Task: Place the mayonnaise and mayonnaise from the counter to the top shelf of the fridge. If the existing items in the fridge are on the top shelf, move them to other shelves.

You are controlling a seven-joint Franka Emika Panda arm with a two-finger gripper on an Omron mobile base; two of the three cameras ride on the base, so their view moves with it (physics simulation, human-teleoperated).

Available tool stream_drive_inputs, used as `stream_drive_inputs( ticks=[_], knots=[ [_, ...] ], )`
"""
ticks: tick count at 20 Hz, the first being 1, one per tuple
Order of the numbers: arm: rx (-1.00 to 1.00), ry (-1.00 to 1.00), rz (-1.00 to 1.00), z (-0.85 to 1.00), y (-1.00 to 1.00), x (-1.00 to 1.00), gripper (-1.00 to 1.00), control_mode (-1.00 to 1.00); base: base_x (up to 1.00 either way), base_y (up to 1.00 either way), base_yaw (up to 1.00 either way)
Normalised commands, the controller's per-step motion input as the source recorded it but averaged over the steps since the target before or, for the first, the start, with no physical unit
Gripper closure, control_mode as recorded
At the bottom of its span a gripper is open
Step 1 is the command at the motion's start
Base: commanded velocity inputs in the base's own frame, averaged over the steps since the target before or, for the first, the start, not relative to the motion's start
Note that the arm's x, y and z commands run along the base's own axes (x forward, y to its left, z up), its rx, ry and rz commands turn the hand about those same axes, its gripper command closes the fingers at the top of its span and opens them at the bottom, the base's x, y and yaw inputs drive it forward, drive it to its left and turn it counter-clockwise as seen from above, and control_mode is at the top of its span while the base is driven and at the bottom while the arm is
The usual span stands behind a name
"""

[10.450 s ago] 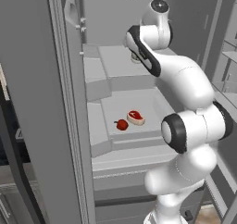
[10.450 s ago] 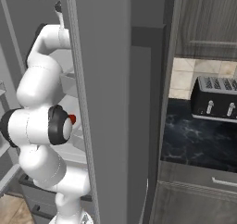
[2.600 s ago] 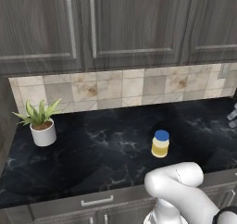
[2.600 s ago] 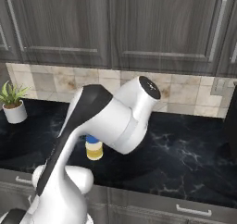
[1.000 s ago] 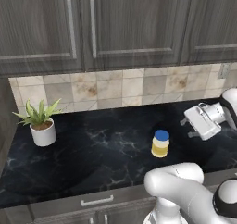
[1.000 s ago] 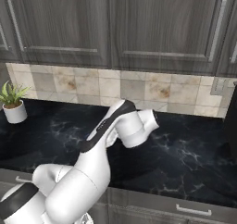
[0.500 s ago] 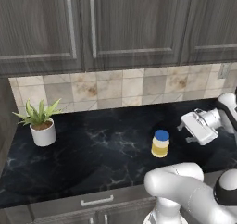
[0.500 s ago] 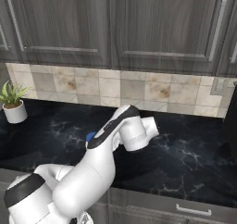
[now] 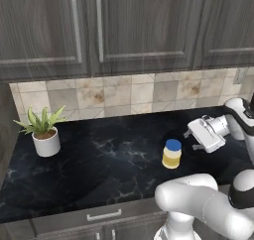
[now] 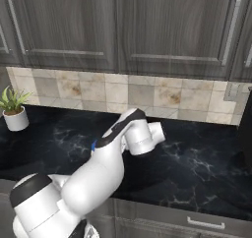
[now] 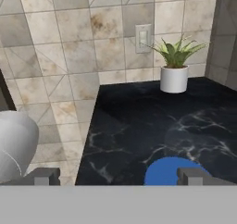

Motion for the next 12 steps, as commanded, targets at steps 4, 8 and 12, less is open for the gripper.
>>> stream_drive_inputs(
  ticks=[4,8,12],
  knots=[
    [0.0,0.0,0.0,-0.22,0.18,0.18,-1.0,-1.0,0.0,0.0,0.0],
    [0.0,0.0,0.0,-0.27,0.14,0.19,-1.0,-1.0,0.0,0.0,0.0],
    [0.0,0.0,0.0,-0.27,0.04,0.22,-1.0,-1.0,0.0,0.0,0.0]
  ],
)
